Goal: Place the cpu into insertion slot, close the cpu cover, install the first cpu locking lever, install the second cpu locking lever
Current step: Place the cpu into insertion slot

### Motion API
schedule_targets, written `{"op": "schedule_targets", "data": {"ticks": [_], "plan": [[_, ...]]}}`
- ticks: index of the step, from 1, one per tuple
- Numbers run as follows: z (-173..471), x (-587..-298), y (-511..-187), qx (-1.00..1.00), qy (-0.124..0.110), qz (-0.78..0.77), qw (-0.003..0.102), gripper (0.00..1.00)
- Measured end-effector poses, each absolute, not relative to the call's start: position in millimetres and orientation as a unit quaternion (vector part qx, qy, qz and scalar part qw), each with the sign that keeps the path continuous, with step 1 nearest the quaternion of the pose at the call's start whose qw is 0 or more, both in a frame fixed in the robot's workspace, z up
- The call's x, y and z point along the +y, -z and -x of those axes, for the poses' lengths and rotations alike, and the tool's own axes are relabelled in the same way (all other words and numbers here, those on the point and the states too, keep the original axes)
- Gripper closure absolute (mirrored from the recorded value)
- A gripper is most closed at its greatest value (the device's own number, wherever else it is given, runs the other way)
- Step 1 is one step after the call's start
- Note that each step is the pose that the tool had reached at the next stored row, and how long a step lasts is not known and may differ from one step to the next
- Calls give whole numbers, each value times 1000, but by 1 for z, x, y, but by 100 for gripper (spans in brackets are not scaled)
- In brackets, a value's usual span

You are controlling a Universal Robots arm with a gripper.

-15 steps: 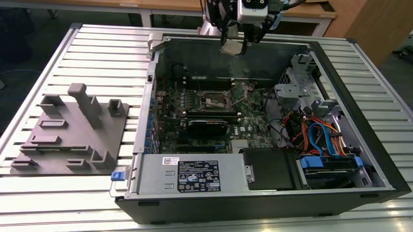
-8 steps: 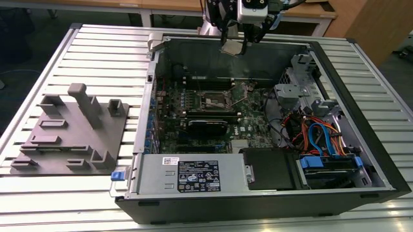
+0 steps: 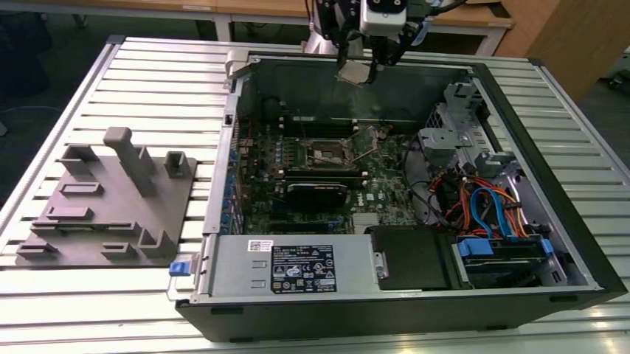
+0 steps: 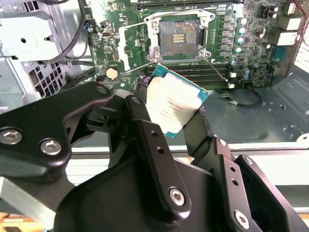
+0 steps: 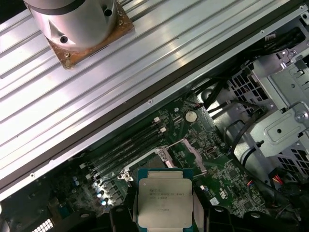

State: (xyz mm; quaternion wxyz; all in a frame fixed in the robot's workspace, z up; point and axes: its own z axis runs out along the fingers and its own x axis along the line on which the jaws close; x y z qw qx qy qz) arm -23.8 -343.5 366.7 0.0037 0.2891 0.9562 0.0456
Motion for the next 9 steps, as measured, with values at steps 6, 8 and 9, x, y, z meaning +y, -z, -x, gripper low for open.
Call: {"op": "schedule_targets", "data": {"ticks": [6,8,9], "plan": [[24,-344,-367,952,-46,-302,4,46],[24,-344,-367,951,-46,-305,4,46],[24,-344,-367,951,-46,-307,5,46]]}}
